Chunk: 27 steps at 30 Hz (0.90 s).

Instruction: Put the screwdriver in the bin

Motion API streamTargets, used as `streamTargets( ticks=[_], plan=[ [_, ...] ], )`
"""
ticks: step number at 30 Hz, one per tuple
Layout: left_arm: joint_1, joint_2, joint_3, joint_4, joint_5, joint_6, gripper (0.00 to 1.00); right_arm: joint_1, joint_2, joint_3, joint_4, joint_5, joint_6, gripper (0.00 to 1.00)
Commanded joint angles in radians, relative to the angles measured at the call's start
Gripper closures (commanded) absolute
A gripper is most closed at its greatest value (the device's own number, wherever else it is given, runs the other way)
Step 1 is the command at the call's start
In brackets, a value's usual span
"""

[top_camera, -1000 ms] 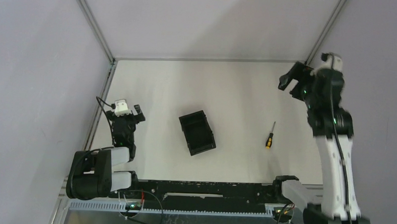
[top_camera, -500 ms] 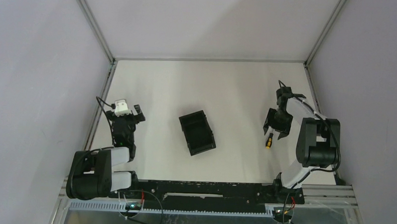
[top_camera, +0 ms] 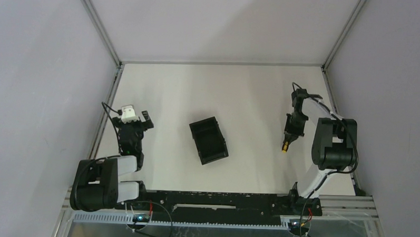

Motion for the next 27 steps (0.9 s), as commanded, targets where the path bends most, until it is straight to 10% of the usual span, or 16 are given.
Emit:
streamTargets(
  ticks=[1,12,27],
  plan=[
    [-0.005,-0.003,0.038,0.032,-0.007,0.016,0.00,0.018,-0.086,0.198,-0.187,0.049,-0.017,1.00],
    [-0.005,-0.003,0.039,0.032,-0.007,0.016,0.00,0.123,-0.104,0.462,-0.412,0.105,0.056,1.00],
    [-0.005,-0.002,0.039,0.032,-0.007,0.016,0.00,0.789,0.175,0.880,-0.418,0.007,0.147,1.00]
  ],
)
